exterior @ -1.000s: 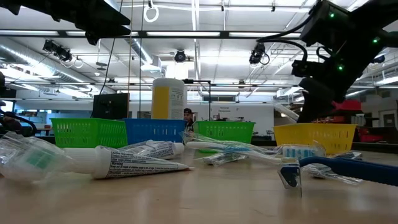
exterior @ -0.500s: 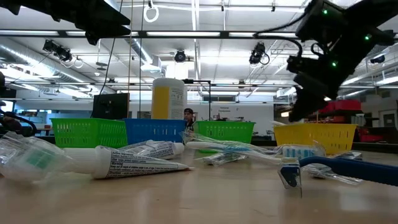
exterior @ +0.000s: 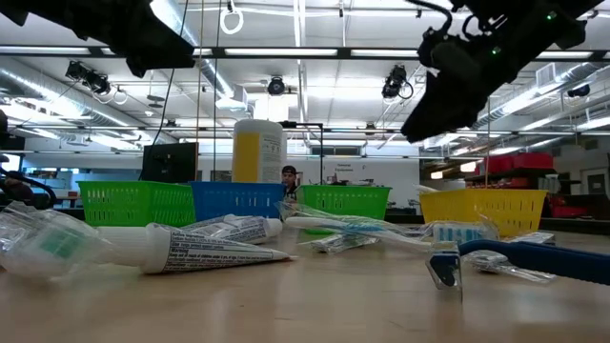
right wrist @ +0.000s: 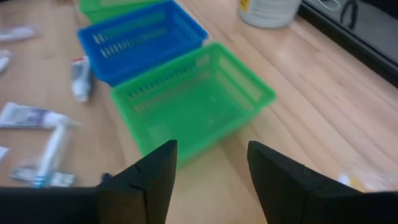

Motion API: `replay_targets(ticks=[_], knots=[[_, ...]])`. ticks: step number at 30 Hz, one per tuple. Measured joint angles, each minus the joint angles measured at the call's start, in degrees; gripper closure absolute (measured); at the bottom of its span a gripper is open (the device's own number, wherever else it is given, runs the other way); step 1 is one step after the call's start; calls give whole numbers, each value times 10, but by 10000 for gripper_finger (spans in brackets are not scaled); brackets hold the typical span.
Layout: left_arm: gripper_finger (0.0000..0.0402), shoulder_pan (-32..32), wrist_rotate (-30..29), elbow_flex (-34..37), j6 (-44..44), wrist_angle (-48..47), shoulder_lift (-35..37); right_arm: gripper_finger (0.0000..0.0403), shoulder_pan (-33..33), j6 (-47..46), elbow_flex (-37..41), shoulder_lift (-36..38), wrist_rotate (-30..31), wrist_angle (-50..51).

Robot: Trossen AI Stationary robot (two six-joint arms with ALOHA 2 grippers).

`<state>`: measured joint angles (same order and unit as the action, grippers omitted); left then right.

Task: Pick & Place Travel size toiletries
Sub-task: Put the blue and white toothbrush into the yellow bin

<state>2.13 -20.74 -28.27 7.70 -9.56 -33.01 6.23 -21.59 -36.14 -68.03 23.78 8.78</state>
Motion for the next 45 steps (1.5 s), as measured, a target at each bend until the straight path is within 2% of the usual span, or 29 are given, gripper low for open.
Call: replay_targets(ticks=[7,15,20,27,32,38,45], knots=[[214,0,0,1,-4,1,-12,196,36,0,0,-3,0,-18],[214,18,-14,1,-23,1,-93,196,78,29,0,-16,-20,-91],[214,28,-44,1,-21,21,-120,196,101,19,0,-68,-64,-169],[214,28,-49,1,7,36,-118,196,126,-14,0,-139,-71,-234],[214,28,-52,1,11,36,-118,196,144,-26,-42,-178,-79,-203],[214,28,-54,1,11,44,-118,196,151,-45,-122,-223,-80,-91],[214,28,-54,1,7,43,-118,196,152,-65,-147,-272,-121,-81]])
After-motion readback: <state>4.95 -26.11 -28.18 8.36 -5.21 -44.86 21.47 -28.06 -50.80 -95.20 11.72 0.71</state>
